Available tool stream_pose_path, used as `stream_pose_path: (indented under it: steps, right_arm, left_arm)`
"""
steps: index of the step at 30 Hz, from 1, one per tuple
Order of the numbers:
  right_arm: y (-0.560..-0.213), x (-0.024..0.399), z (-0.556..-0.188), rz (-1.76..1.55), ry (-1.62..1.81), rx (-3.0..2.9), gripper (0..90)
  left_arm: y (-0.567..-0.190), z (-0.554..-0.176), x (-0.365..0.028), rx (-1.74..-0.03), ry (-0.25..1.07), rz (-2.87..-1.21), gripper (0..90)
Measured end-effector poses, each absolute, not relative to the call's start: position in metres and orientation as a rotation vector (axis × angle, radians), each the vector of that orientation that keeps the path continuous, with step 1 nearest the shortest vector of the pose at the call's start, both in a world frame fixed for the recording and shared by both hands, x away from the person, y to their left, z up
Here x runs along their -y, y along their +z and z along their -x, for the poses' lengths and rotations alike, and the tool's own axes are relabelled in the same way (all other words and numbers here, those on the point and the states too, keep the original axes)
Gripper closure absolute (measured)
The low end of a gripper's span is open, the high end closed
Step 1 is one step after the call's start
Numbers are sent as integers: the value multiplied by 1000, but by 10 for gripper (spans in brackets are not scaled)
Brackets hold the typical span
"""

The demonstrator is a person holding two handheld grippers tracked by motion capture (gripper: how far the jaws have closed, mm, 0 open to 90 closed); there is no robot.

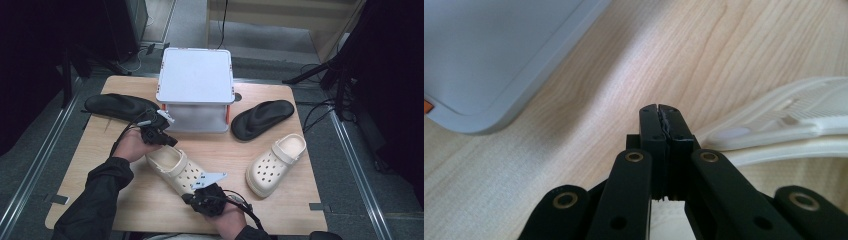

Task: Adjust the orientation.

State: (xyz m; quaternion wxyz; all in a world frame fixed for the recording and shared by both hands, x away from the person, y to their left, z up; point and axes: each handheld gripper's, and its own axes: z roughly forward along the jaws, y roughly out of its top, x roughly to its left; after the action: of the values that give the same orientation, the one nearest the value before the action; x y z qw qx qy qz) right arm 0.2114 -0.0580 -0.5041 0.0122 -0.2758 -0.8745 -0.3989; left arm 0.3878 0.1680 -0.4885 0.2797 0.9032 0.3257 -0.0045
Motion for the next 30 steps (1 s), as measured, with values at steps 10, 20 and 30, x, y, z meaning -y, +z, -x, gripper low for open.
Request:
stream_pose_path:
  steps: [10, 20, 30]
  right_arm:
    - [-503, 69, -220, 937, -1233, 2725, 900]
    - [-502, 80, -239, 1028, -1247, 2710, 900]
    - [-500, 80, -250, 1028, -1256, 2715, 900]
  left_arm:
    - [-491, -379, -174, -900, -32, -2403, 900]
    - [-490, -367, -190, -952, -28, -2371, 900]
    - [-489, -347, -201, -1002, -18, -2348, 900]
